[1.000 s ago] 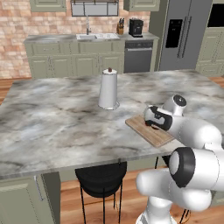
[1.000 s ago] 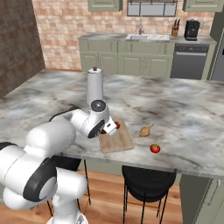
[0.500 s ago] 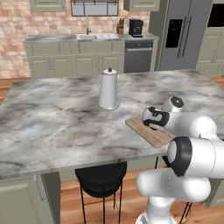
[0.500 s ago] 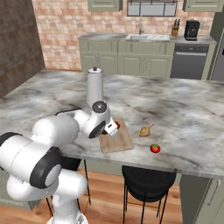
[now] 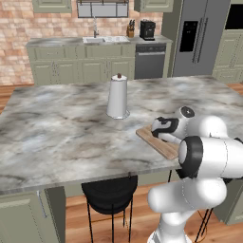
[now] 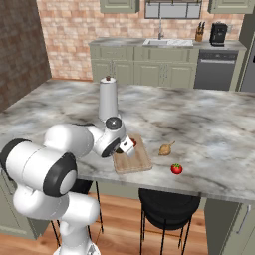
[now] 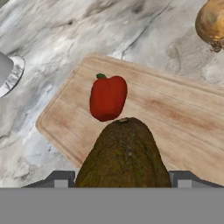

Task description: Place the avocado, onion, tomato, and bell pepper on the cutting board.

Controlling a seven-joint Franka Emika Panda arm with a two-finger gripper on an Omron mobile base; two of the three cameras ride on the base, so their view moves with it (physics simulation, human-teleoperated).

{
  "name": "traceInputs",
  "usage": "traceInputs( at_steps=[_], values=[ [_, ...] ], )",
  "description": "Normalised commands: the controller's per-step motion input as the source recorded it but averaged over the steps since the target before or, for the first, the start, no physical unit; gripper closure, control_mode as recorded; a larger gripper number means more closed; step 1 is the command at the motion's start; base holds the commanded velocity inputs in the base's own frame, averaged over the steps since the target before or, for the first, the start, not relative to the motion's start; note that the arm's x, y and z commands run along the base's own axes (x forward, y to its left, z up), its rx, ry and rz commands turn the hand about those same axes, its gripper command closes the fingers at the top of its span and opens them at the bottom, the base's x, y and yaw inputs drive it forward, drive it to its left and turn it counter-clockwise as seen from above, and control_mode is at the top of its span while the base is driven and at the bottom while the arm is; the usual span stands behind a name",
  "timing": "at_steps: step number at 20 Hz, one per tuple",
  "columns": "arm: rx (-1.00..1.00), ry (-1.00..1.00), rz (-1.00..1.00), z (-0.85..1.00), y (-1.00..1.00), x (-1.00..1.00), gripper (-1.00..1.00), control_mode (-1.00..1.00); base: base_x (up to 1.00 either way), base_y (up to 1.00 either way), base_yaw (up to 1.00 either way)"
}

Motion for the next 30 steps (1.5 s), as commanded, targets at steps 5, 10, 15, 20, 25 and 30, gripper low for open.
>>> traceInputs(
  at_steps=[5,10,15,20,25,30],
  values=[
    [-0.01,0.0,0.0,-0.28,0.0,0.07,1.0,-1.0,0.0,0.0,0.0],
    [0.0,0.0,0.0,-0.29,0.0,0.04,1.0,-1.0,0.0,0.0,0.0],
    [0.0,0.0,0.0,-0.21,0.0,0.05,1.0,-1.0,0.0,0.0,0.0],
    [0.0,0.0,0.0,-0.17,0.0,0.08,1.0,-1.0,0.0,0.0,0.0],
    [0.0,0.0,0.0,-0.1,0.0,0.12,1.0,-1.0,0.0,0.0,0.0],
    [0.0,0.0,0.0,-0.06,0.0,0.1,1.0,-1.0,0.0,0.0,0.0]
  ],
)
